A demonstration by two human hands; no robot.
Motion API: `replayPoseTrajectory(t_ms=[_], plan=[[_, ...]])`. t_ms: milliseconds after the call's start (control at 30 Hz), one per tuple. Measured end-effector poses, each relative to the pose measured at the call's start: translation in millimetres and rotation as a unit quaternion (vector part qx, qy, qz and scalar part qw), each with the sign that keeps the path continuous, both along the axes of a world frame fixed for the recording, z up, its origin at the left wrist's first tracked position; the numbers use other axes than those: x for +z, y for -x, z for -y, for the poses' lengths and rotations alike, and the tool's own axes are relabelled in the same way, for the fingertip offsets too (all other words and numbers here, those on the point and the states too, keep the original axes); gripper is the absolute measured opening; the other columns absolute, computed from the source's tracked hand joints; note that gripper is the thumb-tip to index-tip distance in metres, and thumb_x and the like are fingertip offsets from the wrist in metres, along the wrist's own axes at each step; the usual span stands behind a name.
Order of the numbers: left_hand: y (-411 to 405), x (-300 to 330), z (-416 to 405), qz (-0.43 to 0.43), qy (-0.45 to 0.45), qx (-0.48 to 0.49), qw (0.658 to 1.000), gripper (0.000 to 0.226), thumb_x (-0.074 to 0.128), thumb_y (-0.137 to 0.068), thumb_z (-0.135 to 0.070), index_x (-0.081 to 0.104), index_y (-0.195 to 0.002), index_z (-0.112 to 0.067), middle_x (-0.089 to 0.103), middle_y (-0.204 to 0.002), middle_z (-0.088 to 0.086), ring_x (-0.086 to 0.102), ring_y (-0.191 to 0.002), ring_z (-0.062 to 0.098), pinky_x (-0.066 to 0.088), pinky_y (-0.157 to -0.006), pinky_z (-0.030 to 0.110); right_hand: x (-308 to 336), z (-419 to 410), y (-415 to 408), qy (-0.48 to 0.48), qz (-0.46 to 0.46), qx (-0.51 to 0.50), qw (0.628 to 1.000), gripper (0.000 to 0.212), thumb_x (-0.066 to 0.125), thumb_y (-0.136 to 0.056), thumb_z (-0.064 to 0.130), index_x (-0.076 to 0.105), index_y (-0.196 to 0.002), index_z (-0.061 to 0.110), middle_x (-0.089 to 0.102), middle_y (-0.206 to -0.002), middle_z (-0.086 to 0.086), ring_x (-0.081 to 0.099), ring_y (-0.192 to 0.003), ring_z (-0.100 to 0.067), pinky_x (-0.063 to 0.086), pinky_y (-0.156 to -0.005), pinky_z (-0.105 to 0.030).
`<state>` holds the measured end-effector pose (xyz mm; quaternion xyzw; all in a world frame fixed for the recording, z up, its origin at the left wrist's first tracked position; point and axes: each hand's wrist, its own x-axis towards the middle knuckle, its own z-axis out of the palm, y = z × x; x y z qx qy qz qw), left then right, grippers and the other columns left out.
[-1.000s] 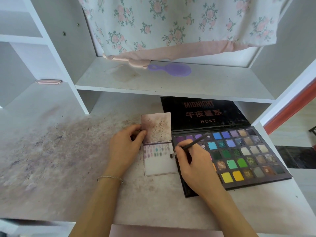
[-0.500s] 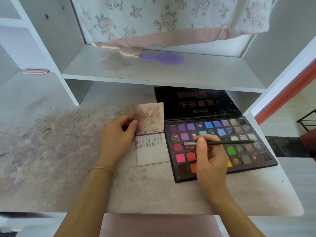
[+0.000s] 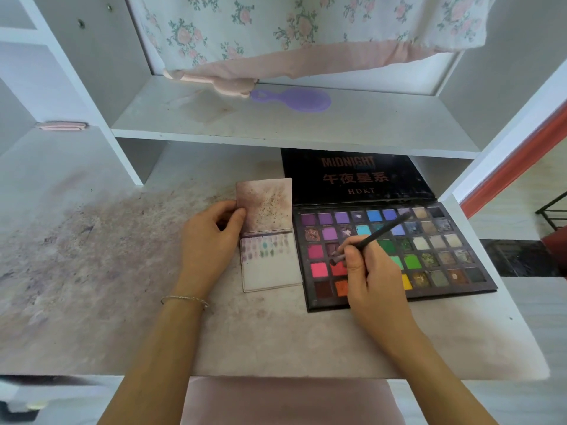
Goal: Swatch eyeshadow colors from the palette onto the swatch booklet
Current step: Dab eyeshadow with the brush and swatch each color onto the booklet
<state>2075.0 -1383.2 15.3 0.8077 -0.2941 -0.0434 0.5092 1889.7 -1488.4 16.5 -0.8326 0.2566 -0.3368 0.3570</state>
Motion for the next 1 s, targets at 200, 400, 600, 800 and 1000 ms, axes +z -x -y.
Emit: replayPoseTrajectory(t_ms=[200,400,600,800,1000], plan=[[0.2,0.4,0.6,-0.002,-0.003,-0.002,1.000,0.014,0.056,-0.088,-0.017,0.068,-0.096,-0.017,0.065,-0.080,-0.012,0.059,-0.076,0.001,0.046,-0.070,0.016,-0.2,-0.7,-3.0,0.048,-0.031,0.038,0.998,0.021,0.045,-0.087,0.018,0.061,-0.087,0.004,0.062,-0.076,-0.006,0.057,-0.071,-0.022,0.044,-0.063,-0.025],[0.0,0.3,0.4,-0.003,-0.004,0.001,1.000,0.015,0.057,-0.088,-0.017,0.069,-0.096,-0.017,0.065,-0.080,-0.011,0.060,-0.076,0.002,0.048,-0.071,0.018,2.8,-1.4,-3.9,0.080,-0.047,0.058,0.994,0.034,0.038,-0.088,0.028,0.061,-0.084,0.004,0.061,-0.075,-0.006,0.057,-0.069,-0.025,0.045,-0.063,-0.032],[0.3,0.4,0.5,-0.006,-0.007,0.010,1.000,0.013,0.058,-0.087,-0.018,0.069,-0.093,-0.018,0.065,-0.078,-0.010,0.062,-0.076,0.009,0.048,-0.074,0.022,2.3,-1.0,-2.9,0.064,-0.051,0.058,0.995,0.024,0.043,-0.088,0.019,0.060,-0.085,0.003,0.061,-0.076,-0.008,0.057,-0.071,-0.025,0.048,-0.064,-0.036],[0.5,1.5,0.5,-0.001,-0.006,0.007,1.000,0.013,0.058,-0.087,-0.018,0.069,-0.093,-0.019,0.063,-0.077,-0.014,0.060,-0.076,0.003,0.046,-0.071,0.015,3.5,-1.0,-1.6,0.057,-0.056,0.062,0.995,0.019,0.045,-0.085,0.015,0.059,-0.083,0.002,0.059,-0.074,-0.006,0.056,-0.069,-0.024,0.045,-0.062,-0.031],[0.2,1.2,0.3,0.001,-0.004,0.007,1.000,0.013,0.058,-0.087,-0.018,0.069,-0.093,-0.017,0.063,-0.076,-0.014,0.059,-0.075,0.003,0.045,-0.071,0.014,3.0,-0.5,0.1,0.045,-0.049,0.067,0.996,0.020,0.043,-0.086,0.017,0.059,-0.086,0.005,0.059,-0.077,-0.003,0.056,-0.072,-0.019,0.044,-0.065,-0.026]])
